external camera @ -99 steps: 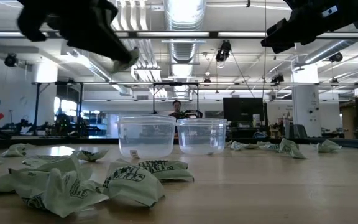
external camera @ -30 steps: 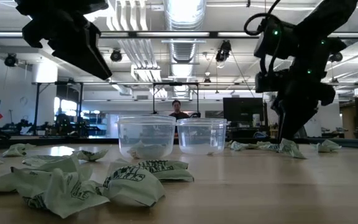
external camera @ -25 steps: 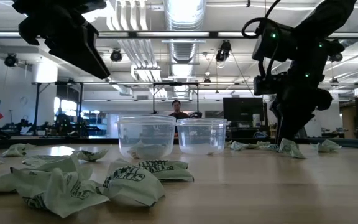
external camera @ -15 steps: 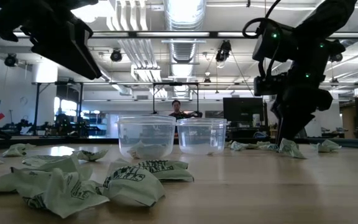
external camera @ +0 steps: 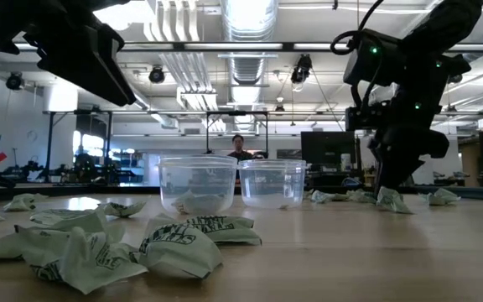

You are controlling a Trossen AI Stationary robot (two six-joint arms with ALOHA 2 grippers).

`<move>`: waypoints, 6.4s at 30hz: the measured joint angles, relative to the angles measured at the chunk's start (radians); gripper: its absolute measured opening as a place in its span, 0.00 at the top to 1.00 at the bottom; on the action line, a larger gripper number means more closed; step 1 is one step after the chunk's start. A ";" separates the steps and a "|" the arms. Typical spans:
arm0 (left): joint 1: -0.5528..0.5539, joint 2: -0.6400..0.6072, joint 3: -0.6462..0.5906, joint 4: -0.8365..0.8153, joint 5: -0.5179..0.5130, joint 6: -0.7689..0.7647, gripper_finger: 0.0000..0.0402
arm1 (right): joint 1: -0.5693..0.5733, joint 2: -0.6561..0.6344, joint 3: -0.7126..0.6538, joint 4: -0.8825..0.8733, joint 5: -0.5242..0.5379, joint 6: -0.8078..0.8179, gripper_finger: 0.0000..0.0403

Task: Pick and place items into bin
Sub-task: Put the stevia packet into the right bin, then put the stevia packet into the left bin

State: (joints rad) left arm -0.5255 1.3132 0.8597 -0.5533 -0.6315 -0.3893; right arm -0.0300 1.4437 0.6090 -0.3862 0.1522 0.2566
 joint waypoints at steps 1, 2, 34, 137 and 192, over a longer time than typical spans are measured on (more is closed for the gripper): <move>0.000 0.000 0.000 0.000 0.000 0.000 0.68 | 0.000 0.000 0.000 0.000 0.001 -0.003 0.96; 0.000 0.000 0.000 0.000 0.000 0.001 0.68 | 0.000 0.000 0.000 0.000 0.003 -0.009 0.97; 0.000 -0.037 -0.001 -0.005 -0.032 0.000 0.68 | 0.129 -0.006 0.050 0.499 0.034 -0.304 0.98; -0.017 0.028 -0.300 -0.177 0.308 -0.880 0.83 | 0.349 -0.363 0.023 0.293 0.032 -0.258 0.80; 0.218 0.211 -0.139 0.701 0.190 0.322 1.00 | 0.348 -0.363 0.023 0.272 0.033 -0.264 0.84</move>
State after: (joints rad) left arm -0.3073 1.5245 0.7204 0.1473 -0.4414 -0.0669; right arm 0.3183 1.0805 0.6319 -0.1140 0.1848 -0.0071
